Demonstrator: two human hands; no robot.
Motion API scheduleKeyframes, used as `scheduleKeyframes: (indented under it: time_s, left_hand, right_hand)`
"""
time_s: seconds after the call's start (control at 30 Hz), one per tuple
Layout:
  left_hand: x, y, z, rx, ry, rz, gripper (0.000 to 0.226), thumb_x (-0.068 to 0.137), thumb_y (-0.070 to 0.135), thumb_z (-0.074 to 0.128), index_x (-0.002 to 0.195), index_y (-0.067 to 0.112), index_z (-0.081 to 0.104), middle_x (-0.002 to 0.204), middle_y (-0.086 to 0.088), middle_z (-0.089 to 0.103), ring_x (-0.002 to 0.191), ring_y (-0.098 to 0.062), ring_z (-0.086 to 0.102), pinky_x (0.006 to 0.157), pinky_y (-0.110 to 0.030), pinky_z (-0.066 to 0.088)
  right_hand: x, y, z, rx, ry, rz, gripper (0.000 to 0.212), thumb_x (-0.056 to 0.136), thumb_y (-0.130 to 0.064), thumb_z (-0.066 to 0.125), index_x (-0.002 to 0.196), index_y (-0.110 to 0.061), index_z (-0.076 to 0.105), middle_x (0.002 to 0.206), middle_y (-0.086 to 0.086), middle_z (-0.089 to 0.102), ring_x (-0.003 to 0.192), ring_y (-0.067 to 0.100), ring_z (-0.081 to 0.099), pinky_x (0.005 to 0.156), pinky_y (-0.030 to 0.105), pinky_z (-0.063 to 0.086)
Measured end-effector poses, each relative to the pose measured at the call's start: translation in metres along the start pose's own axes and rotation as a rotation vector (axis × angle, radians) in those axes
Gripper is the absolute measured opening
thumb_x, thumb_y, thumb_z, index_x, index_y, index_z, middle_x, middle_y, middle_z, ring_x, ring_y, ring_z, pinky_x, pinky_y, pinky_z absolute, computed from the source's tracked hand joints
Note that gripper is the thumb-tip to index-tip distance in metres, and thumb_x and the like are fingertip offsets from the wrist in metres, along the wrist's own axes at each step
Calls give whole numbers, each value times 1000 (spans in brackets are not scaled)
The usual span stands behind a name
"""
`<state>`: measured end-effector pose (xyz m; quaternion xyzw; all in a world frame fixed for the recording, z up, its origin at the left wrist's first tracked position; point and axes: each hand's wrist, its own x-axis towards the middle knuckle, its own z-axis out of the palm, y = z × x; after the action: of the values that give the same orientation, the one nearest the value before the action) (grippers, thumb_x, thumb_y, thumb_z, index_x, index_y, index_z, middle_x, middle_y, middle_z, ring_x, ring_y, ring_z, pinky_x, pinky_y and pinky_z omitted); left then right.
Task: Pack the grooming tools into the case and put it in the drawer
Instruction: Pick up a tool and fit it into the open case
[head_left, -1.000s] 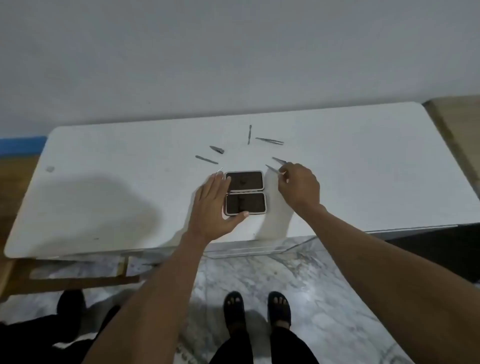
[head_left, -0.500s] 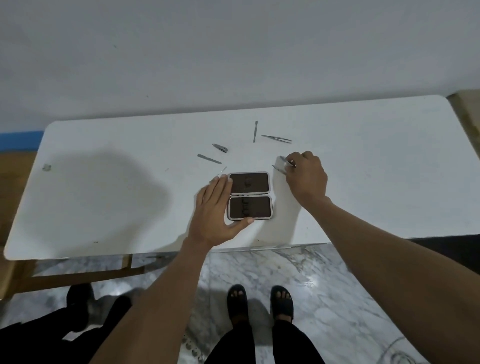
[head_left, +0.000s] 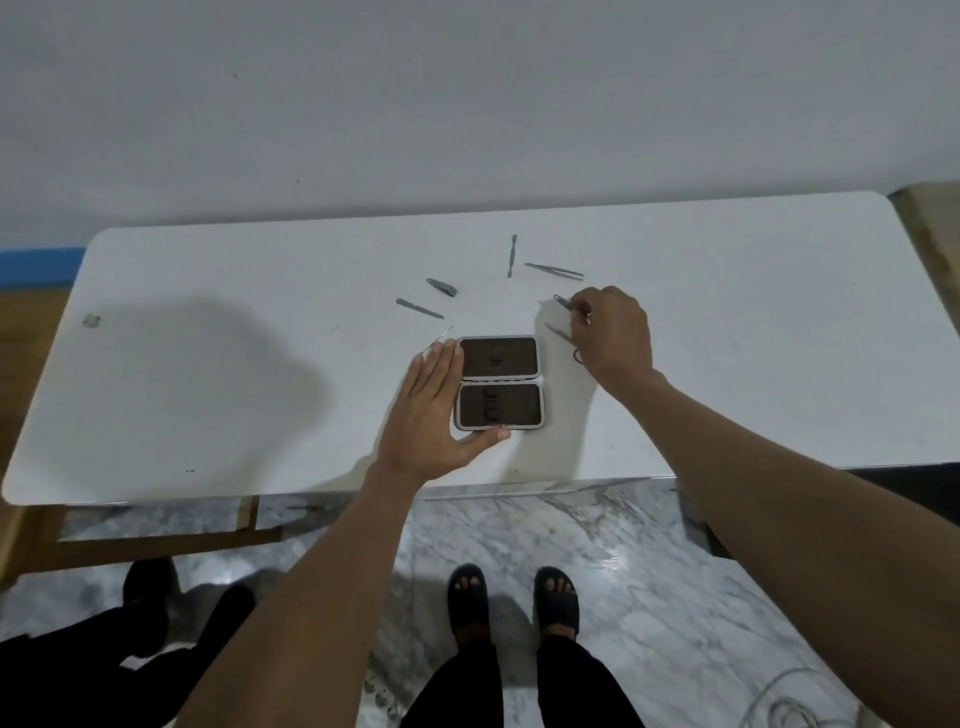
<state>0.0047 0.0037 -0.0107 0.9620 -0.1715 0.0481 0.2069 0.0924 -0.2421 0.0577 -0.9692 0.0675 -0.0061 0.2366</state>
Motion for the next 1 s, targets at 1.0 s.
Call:
scheduleKeyframes:
  time_s: [1.0]
  left_hand:
    - [-2,-4,4,19,-12,13,121,82,88,41,158,-5,28,167,-19,29,158,-29,22,130,-47,17]
  right_hand:
    - [-107,-27,19,-119,-217,-378,24,92,-4,58,110,-8,72,104,14,69,95,34,60,73,43,52]
